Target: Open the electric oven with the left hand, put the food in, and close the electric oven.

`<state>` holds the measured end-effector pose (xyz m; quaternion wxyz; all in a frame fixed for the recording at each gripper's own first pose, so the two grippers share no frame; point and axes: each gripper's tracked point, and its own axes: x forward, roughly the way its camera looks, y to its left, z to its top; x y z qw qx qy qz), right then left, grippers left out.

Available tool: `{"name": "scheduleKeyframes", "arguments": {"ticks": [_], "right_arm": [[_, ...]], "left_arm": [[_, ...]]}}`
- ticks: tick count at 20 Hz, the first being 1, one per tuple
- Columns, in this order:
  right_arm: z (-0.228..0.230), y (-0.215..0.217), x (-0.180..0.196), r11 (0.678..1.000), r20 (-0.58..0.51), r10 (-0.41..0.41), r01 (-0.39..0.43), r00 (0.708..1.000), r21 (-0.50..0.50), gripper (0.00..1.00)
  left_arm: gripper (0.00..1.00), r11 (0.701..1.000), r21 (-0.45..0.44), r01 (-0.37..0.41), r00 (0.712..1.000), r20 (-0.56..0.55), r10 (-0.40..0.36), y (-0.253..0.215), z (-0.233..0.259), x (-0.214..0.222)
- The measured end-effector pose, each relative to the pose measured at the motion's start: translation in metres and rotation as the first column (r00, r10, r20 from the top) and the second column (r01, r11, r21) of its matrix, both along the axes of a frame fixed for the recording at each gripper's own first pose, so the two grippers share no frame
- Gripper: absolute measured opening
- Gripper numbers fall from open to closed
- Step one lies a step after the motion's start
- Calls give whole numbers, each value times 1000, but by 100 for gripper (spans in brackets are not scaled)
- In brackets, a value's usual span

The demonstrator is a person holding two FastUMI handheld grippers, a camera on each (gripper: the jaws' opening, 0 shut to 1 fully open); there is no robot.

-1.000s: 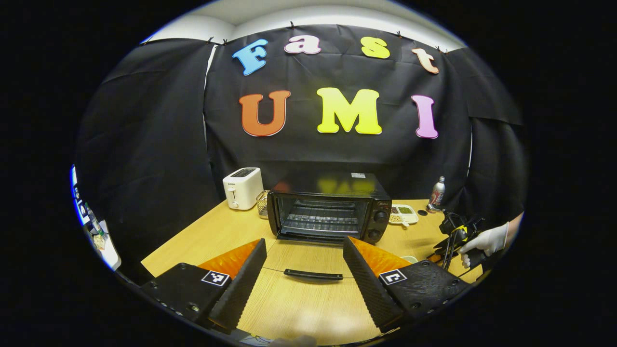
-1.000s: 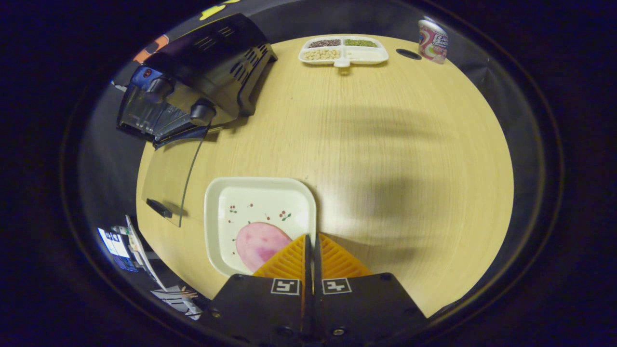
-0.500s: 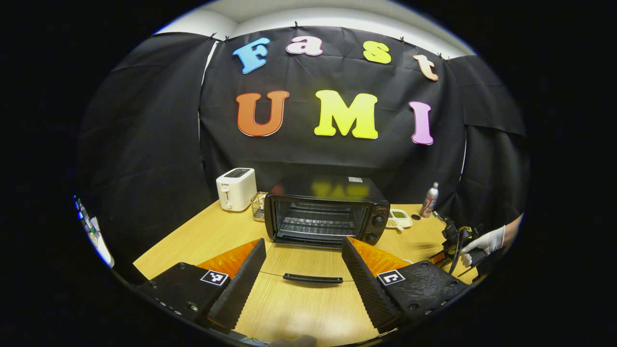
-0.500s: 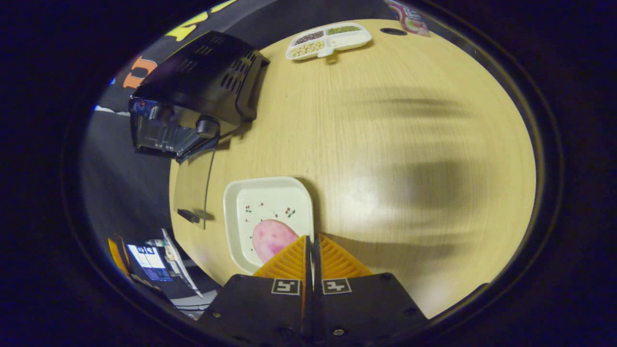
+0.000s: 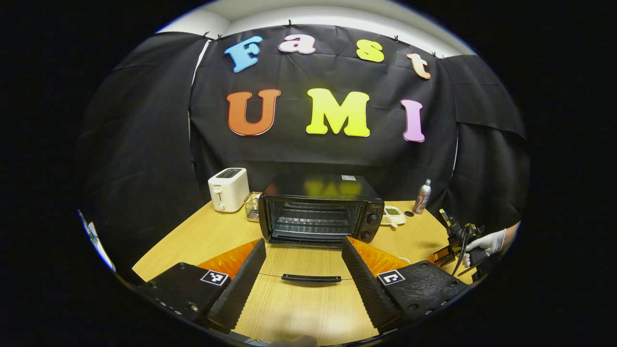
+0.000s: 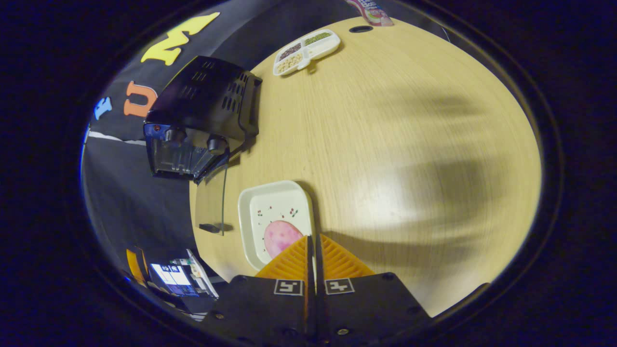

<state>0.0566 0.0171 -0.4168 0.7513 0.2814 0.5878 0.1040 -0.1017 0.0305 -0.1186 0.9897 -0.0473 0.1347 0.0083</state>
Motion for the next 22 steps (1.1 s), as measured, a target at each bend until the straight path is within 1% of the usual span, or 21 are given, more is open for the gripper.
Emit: {"name": "scheduleKeyframes", "arguments": {"ticks": [1,3,6,9,10,11,12,14,15,16,17,19,22], "right_arm": [[1,4,-1,1000,-8,18,-18,1000,-9,0],[-2,6,-1,998,-23,43,-45,999,-50,13],[-11,3,-1,989,-76,27,-37,997,-142,14],[-13,12,-1,987,-114,15,-33,993,-158,15],[-13,11,-1,984,-110,21,-41,994,-175,14],[-14,9,-2,979,-111,22,-44,994,-199,4],[-12,7,-2,978,-107,19,-41,994,-206,0],[-14,8,-2,984,-97,19,-36,995,-174,1],[-13,9,-3,991,-95,10,-22,995,-134,1],[-14,10,-4,996,-84,5,-12,996,-84,4],[-12,11,-5,999,-86,-26,23,996,-33,2],[-11,13,-8,996,-58,-62,66,996,64,0],[-4,11,-9,976,-19,-139,141,990,166,4]], "left_arm": [[96,1000,-3,2,1000,0,-2,0,0,1],[96,1000,-9,3,1000,1,-3,0,-1,-1],[96,1000,-15,0,1000,-4,0,4,-5,-1],[96,1000,-26,-6,1000,-4,6,9,-6,-1],[96,1000,-28,-8,1000,-2,8,10,-7,-1],[96,1000,-30,-6,1000,1,6,11,-6,-1],[95,1000,-29,-8,1000,-1,8,12,-7,-1],[96,999,-34,-7,1000,-6,6,12,-11,0],[96,999,-35,-5,1000,-9,4,12,-11,0],[86,999,-34,-4,1000,-7,3,13,-11,0],[96,999,-32,-3,1000,-4,3,14,-10,1],[96,1000,-29,-4,1000,2,4,15,-7,1],[96,1000,-19,-1,1000,-5,1,15,-9,-2]]}}
